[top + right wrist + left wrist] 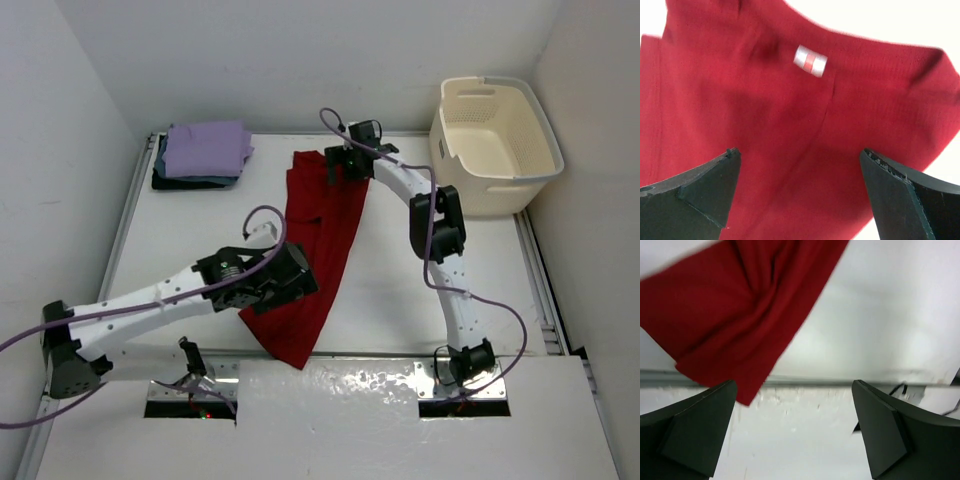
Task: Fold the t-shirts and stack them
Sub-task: Rotate the tshirt 90 degrees
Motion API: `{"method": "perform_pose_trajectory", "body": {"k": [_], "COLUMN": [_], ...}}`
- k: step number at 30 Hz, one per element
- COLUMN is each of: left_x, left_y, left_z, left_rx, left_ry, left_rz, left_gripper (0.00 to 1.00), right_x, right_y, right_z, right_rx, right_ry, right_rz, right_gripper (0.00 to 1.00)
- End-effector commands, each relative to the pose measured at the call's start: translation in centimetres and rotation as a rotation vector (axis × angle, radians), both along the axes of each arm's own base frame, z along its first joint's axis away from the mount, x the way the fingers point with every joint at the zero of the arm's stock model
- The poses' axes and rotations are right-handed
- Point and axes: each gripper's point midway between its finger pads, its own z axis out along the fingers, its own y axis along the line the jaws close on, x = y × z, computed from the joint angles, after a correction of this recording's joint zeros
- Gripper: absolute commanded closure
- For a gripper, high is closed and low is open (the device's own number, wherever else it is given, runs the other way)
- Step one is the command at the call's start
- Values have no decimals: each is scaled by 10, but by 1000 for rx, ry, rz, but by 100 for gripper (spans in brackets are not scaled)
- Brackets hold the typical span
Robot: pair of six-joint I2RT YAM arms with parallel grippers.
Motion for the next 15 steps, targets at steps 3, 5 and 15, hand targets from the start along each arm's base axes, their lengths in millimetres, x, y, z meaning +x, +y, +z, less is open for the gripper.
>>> {"method": "perform_pose_trajectory", "body": {"k": [3, 5, 15], "left_x": [56, 75, 120], "left_y": [70, 72, 111], "left_z": [-2, 1, -38], "left_rx": [103, 51, 93], "left_ry": [-90, -127, -59], "left_rz": [191, 212, 199], "left_gripper": [0, 0, 0], "right_x": [-65, -85, -155], "right_y": [25, 32, 49], "right_z": [62, 71, 14], "right_rx": [-190, -221, -269], "right_ry": [-30, -53, 62], "right_rz": [62, 3, -116], "right_gripper": [1, 1, 1]}}
